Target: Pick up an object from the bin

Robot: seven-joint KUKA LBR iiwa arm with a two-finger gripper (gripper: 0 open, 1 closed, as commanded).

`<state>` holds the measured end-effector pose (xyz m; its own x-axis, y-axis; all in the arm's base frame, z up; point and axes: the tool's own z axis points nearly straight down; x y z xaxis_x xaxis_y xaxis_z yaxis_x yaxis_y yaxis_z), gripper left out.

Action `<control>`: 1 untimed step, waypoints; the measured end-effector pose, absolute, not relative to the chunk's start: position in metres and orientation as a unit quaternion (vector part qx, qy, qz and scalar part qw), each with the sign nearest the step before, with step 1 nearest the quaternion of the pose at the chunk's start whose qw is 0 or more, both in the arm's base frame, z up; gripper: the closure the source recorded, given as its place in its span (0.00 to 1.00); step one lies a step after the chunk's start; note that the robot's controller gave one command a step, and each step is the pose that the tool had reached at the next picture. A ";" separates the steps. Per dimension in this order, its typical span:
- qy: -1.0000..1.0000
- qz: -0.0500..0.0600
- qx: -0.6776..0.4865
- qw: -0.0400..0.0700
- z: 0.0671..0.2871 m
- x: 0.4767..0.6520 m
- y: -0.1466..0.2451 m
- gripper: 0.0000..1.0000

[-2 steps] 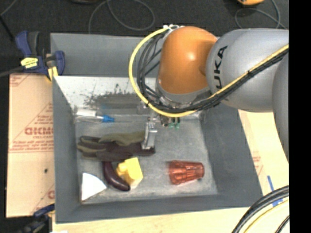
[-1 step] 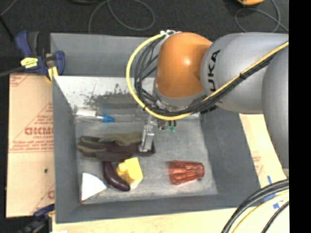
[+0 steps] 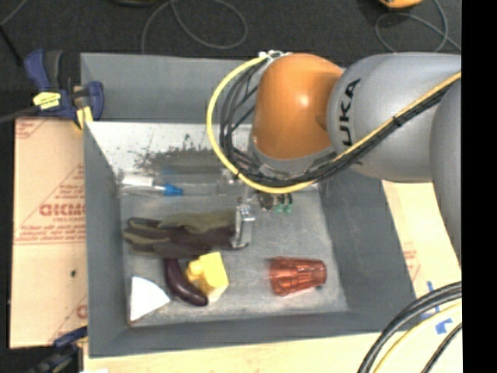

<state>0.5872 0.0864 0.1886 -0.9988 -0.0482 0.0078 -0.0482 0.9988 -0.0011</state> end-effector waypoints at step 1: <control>-0.998 -0.001 0.062 -0.012 0.210 0.597 0.089 0.00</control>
Offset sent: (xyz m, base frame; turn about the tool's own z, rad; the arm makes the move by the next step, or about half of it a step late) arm 0.0112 0.0055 -0.0864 -0.0099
